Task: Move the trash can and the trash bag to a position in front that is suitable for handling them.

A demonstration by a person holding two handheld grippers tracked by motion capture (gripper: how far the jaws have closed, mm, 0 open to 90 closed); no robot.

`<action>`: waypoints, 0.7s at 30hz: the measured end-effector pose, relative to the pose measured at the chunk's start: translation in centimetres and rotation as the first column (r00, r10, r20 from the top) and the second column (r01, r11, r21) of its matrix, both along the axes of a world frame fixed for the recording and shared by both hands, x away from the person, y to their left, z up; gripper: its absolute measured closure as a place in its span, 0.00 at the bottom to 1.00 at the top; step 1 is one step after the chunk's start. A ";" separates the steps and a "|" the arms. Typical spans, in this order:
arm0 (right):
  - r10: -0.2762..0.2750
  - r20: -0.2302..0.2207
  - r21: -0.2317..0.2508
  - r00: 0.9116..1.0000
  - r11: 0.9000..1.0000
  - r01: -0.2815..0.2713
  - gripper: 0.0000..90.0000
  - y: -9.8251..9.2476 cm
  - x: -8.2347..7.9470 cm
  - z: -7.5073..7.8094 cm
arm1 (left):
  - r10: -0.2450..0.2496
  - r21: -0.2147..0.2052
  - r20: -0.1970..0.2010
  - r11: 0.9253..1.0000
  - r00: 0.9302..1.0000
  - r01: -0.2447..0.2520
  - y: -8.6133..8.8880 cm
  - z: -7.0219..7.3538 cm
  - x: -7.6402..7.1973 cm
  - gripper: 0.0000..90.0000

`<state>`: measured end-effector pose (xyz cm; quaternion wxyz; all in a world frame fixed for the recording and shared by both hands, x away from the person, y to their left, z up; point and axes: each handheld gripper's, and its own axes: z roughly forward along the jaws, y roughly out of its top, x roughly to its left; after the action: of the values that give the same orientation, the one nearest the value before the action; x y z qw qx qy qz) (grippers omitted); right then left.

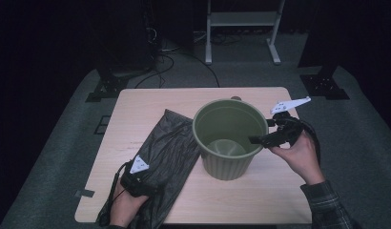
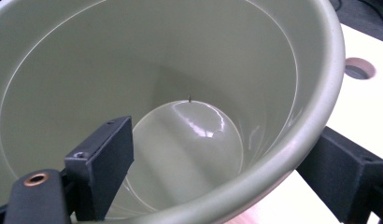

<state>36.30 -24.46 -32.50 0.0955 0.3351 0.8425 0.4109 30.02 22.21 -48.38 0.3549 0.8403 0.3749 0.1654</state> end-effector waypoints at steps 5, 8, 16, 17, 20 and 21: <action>0.034 0.001 0.000 0.999 0.999 -0.034 0.15 1.0 -0.6 0.0 | 0.000 0.000 0.000 1.000 1.000 0.000 0.0 0.0 0.0 0.01; 0.064 0.002 -0.007 0.998 0.998 -0.064 0.15 2.0 -1.1 0.0 | 0.000 0.000 0.000 1.000 1.000 0.000 0.0 0.0 0.0 0.01; 0.091 0.000 -0.015 0.996 0.996 -0.091 0.15 2.8 -1.7 0.1 | 0.000 0.000 0.000 1.000 1.000 0.000 0.0 0.0 0.0 0.01; 0.094 -0.003 -0.014 0.996 0.995 -0.094 0.15 2.8 -1.8 0.1 | 0.000 0.001 0.000 1.000 1.000 0.000 0.0 0.0 0.0 0.01; 0.102 -0.002 -0.013 0.995 0.995 -0.102 0.15 3.0 -2.1 0.1 | 0.000 0.001 0.000 1.000 1.000 0.000 0.0 0.0 0.0 0.01; 0.106 -0.002 -0.015 0.994 0.994 -0.106 0.15 3.1 -2.2 0.1 | 0.000 0.001 0.000 1.000 1.000 0.000 0.0 0.0 0.0 0.01</action>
<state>34.13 -21.36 -32.39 0.0757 0.2896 0.8621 0.4088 30.02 22.21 -48.38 0.3544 0.8405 0.3749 0.1655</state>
